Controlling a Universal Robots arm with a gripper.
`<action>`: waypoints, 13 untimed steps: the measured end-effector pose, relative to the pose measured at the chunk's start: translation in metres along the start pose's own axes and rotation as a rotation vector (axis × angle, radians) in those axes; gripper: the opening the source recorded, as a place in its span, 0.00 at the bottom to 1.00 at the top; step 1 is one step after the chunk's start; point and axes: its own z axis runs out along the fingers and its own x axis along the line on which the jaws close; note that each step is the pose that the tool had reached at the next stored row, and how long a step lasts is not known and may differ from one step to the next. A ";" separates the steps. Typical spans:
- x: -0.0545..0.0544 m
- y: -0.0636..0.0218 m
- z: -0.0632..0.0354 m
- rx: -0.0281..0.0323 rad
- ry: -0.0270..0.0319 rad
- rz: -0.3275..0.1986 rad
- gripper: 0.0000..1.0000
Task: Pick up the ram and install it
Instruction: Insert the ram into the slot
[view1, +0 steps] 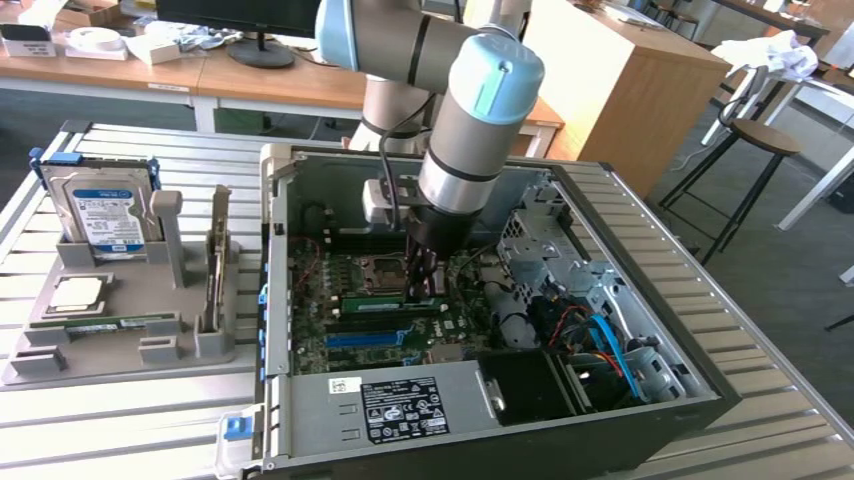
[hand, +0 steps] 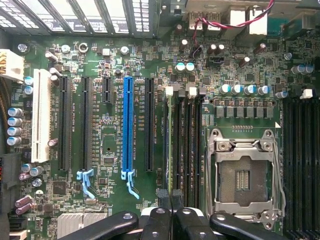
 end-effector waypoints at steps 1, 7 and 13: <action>0.000 0.0000 0.0003 0.0001 -0.0002 0.000 0.11; 0.000 -0.0001 0.0027 0.0000 -0.0001 0.000 0.11; 0.000 -0.0002 0.0052 0.0000 -0.0001 0.000 0.11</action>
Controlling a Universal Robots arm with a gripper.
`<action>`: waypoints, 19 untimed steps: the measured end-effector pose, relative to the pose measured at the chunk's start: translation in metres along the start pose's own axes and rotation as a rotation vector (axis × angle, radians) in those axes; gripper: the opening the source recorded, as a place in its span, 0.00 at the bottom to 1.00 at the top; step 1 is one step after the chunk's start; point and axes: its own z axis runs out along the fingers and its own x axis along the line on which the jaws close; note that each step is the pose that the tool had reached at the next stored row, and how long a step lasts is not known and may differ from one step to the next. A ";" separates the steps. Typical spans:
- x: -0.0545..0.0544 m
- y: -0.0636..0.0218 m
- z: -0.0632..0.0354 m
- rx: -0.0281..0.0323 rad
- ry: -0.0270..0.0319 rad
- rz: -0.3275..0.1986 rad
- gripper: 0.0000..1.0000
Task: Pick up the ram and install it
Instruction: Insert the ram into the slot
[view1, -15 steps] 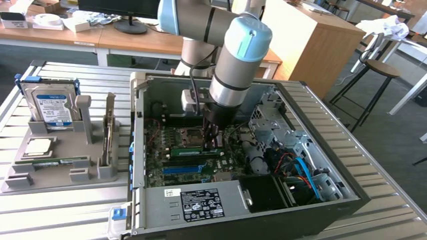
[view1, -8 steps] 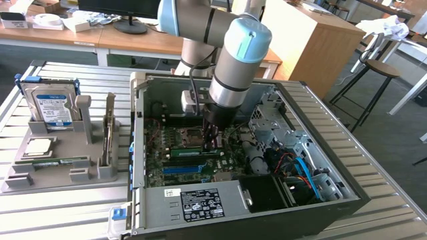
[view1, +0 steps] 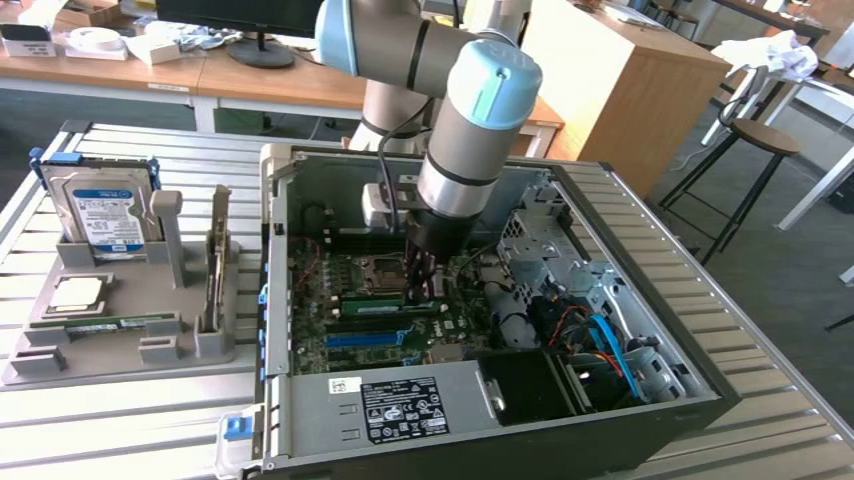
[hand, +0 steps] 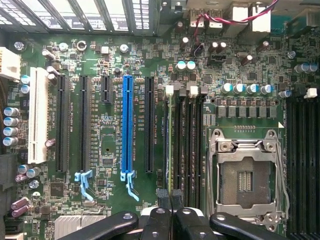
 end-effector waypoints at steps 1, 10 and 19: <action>0.000 0.0000 0.0000 0.0000 0.0001 0.000 0.11; 0.000 0.0000 0.0001 0.0001 -0.0002 0.000 0.18; 0.000 0.0000 -0.0003 0.0000 0.0000 0.000 0.36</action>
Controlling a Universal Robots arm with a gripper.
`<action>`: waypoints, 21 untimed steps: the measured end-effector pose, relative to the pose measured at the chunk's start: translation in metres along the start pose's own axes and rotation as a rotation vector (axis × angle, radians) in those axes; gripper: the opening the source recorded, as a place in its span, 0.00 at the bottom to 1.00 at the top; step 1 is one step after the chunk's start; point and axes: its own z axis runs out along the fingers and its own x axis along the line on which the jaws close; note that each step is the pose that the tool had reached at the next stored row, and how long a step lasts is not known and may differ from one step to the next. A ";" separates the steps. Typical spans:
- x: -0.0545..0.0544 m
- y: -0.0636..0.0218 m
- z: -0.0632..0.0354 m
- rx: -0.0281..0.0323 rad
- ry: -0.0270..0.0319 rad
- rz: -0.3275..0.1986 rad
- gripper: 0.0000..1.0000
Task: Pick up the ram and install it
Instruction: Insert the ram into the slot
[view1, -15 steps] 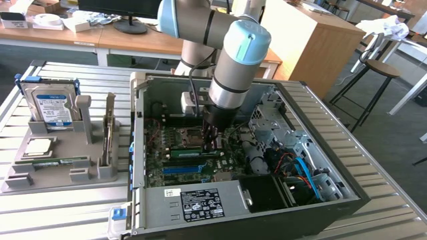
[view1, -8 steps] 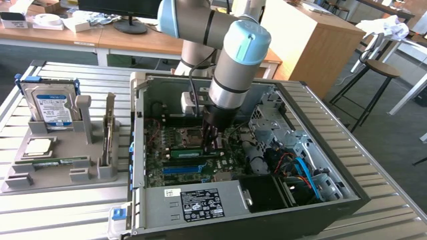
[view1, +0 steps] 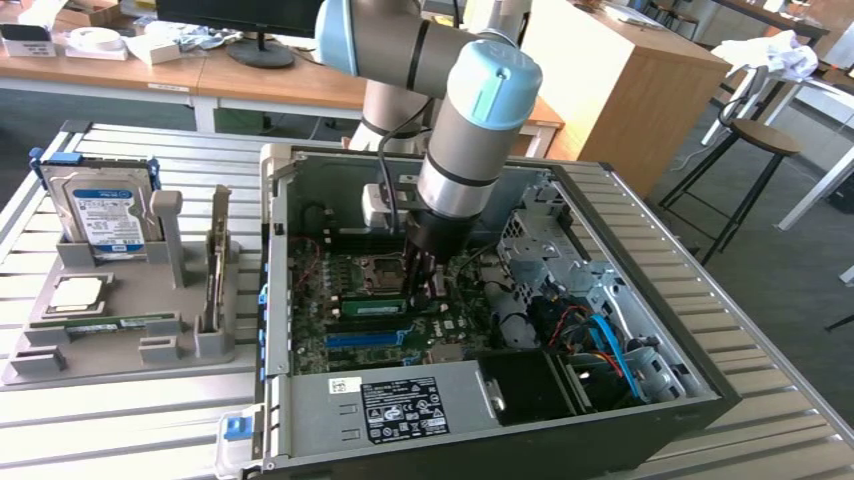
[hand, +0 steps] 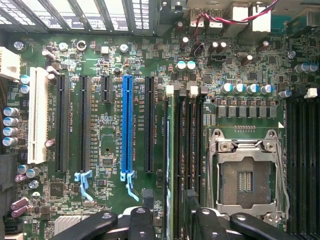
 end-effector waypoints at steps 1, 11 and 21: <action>0.000 0.0000 -0.0008 0.0000 0.0001 0.000 0.36; -0.001 0.0010 -0.0259 0.0001 0.0000 0.000 0.36; -0.003 0.0023 -0.0586 0.0001 -0.0001 0.000 0.36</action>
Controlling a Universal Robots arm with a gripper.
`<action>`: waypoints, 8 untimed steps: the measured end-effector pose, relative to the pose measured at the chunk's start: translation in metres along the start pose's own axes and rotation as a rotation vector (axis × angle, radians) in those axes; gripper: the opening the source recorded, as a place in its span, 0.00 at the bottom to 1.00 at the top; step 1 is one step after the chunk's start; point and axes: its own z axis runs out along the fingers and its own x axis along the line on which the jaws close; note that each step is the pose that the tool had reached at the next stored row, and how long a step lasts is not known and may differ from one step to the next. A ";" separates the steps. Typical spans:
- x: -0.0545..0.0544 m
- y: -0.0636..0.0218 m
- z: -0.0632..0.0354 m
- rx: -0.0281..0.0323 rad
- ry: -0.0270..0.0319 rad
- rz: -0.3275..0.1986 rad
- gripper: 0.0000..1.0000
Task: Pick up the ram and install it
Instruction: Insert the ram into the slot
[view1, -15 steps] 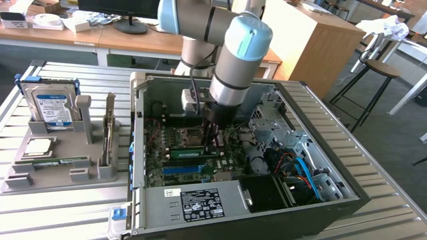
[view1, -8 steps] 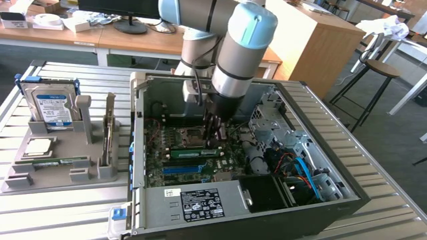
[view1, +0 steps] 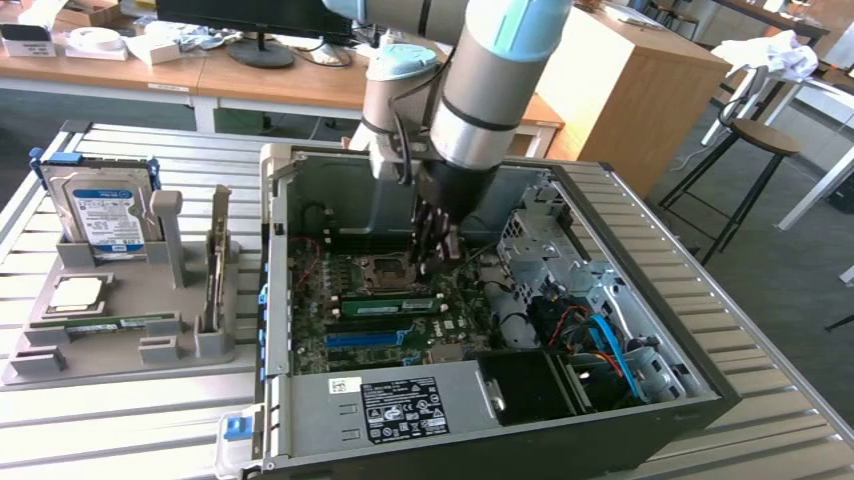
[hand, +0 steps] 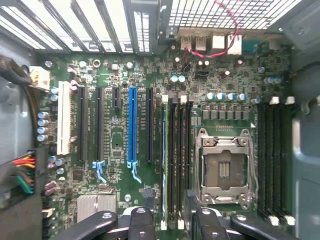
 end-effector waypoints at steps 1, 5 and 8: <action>0.000 0.0001 -0.0032 0.0000 0.0000 0.000 0.36; -0.001 0.0006 -0.0161 0.0000 0.0000 0.000 0.36; -0.001 0.0010 -0.0258 -0.0001 0.0000 0.000 0.36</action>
